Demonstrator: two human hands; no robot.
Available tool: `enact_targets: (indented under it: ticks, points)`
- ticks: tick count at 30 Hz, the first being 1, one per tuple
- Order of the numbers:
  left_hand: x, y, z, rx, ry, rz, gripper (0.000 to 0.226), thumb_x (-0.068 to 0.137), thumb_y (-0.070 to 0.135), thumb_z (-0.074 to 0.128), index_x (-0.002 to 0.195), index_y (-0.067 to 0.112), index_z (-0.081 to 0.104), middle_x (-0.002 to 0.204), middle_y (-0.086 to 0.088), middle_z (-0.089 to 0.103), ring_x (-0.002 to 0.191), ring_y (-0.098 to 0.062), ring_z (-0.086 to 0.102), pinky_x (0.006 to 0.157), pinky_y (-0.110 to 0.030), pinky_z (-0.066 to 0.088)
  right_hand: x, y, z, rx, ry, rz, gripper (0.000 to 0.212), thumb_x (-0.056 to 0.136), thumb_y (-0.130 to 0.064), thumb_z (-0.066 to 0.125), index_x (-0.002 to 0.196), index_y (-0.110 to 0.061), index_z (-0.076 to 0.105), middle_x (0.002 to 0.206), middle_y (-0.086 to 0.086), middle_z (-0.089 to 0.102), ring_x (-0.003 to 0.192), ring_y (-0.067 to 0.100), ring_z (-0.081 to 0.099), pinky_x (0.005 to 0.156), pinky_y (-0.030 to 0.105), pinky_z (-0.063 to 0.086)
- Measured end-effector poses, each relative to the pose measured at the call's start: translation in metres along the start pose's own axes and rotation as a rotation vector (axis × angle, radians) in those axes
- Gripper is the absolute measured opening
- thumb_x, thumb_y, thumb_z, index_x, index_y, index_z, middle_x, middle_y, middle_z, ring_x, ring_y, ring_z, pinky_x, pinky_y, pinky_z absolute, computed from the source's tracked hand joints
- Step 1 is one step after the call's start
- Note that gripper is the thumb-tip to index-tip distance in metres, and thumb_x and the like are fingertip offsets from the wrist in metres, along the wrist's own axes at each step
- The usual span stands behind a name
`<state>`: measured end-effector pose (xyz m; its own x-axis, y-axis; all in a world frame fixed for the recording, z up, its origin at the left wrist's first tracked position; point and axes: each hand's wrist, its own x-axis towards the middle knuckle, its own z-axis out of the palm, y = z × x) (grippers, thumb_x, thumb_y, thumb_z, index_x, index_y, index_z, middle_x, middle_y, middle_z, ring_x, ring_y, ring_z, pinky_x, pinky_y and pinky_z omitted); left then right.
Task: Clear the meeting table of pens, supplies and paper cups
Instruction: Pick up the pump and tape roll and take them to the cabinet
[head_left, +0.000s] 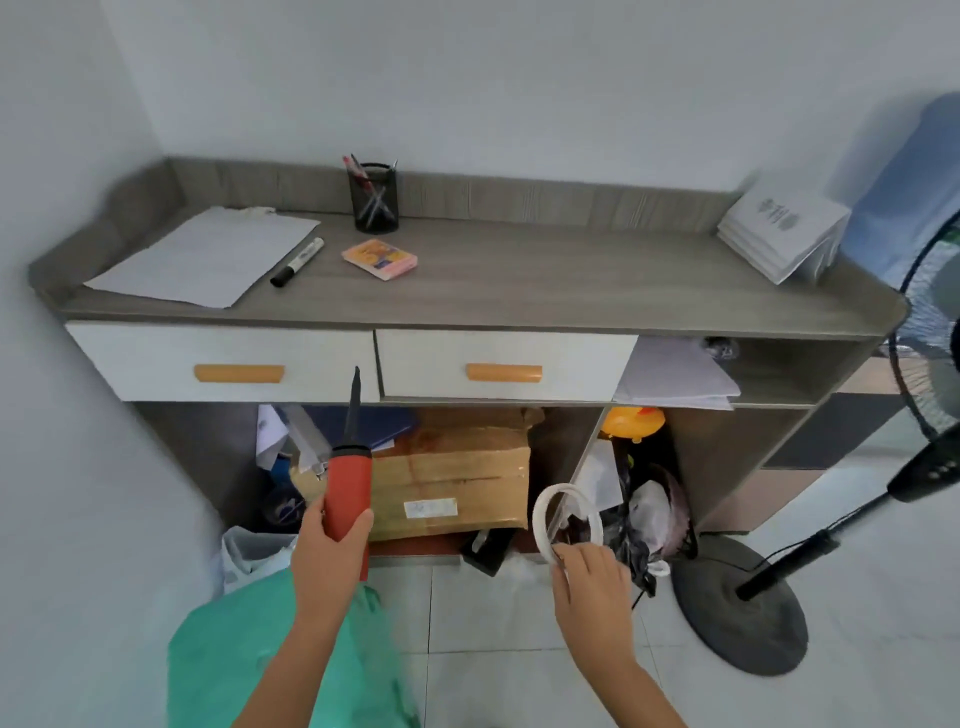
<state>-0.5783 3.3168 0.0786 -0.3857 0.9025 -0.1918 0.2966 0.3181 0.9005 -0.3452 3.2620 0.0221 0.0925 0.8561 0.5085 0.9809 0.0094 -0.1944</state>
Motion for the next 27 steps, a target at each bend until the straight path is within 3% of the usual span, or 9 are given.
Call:
enact_targets:
  ticks: [3,5,10,12,15,17,21,25,27]
  points:
    - [0.021,0.053,0.036,0.006,0.01,0.104,0.057,0.086,0.023,0.06,0.136,0.011,0.037,0.116,-0.008,0.052,0.095,-0.02,0.046,0.091,-0.039,0.041,0.061,0.029,0.008,-0.011,0.085,-0.035,0.038,0.099,-0.033,0.012,0.09,-0.023,0.047,0.071,-0.002,0.066,0.076,0.014,0.046,0.067,0.026,0.035]
    - [0.039,0.086,0.051,0.015,0.012,0.208,0.054,0.086,0.023,0.059,0.134,0.011,0.038,0.108,-0.002,0.048,0.092,-0.018,0.047,0.084,-0.033,0.041,0.102,0.038,0.01,0.019,0.181,-0.061,0.05,0.099,-0.034,0.011,0.089,-0.018,0.057,0.073,0.001,0.067,0.078,0.015,0.046,0.068,0.025,0.035]
    - [0.114,0.16,0.087,0.042,-0.009,0.354,0.052,0.088,0.022,0.057,0.134,0.01,0.036,0.105,-0.003,0.045,0.073,-0.014,0.047,0.064,-0.026,0.039,0.219,0.045,0.022,0.043,0.34,-0.091,0.014,0.082,-0.02,0.043,0.087,-0.017,0.057,0.074,0.002,0.065,0.077,0.016,0.046,0.06,0.029,0.048]
    - [0.153,0.18,0.103,0.058,-0.047,0.345,0.06,0.088,0.027,0.057,0.139,0.012,0.029,0.12,-0.007,0.048,0.084,-0.02,0.051,0.07,-0.03,0.045,0.262,0.046,0.034,0.025,0.363,-0.12,0.011,0.077,-0.014,0.053,0.087,-0.019,0.053,0.073,0.001,0.064,0.075,0.016,0.044,0.059,0.026,0.046]
    - [0.21,0.201,0.131,0.108,-0.063,0.356,0.061,0.088,0.027,0.057,0.14,0.012,0.029,0.138,-0.013,0.044,0.116,-0.031,0.048,0.092,-0.04,0.042,0.322,0.042,0.055,-0.033,0.297,-0.136,0.028,0.058,-0.003,0.078,0.076,-0.017,0.062,0.069,-0.001,0.063,0.071,0.017,0.05,0.062,0.025,0.04]
    - [0.242,0.212,0.148,0.196,-0.034,0.393,0.057,0.087,0.024,0.057,0.137,0.008,0.034,0.134,-0.017,0.048,0.117,-0.032,0.048,0.09,-0.038,0.039,0.357,0.038,0.074,-0.076,0.219,-0.118,0.034,0.046,-0.003,0.085,0.067,-0.018,0.063,0.064,-0.001,0.062,0.071,0.017,0.047,0.063,0.023,0.035]
    - [0.29,0.221,0.169,0.365,0.026,0.344,0.056,0.086,0.031,0.054,0.136,0.012,0.036,0.125,-0.019,0.051,0.112,-0.035,0.048,0.087,-0.042,0.043,0.413,0.027,0.113,-0.154,0.043,-0.091,0.034,0.038,-0.007,0.086,0.058,-0.019,0.061,0.058,-0.001,0.059,0.072,0.018,0.032,0.058,0.028,0.017]
    - [0.308,0.229,0.182,0.471,0.124,0.376,0.049,0.085,0.029,0.056,0.13,0.012,0.045,0.13,-0.017,0.046,0.116,-0.035,0.041,0.084,-0.044,0.043,0.439,0.015,0.141,-0.106,-0.012,-0.093,0.026,0.047,-0.009,0.08,0.059,-0.019,0.059,0.061,-0.001,0.059,0.072,0.018,0.032,0.059,0.028,0.019]
    - [0.31,0.227,0.183,0.467,0.156,0.387,0.044,0.082,0.025,0.06,0.123,0.009,0.054,0.128,-0.019,0.049,0.113,-0.038,0.043,0.082,-0.046,0.044,0.446,0.012,0.152,-0.088,-0.008,-0.09,0.017,0.052,-0.013,0.068,0.064,-0.023,0.063,0.064,-0.002,0.06,0.074,0.018,0.038,0.062,0.025,0.029]
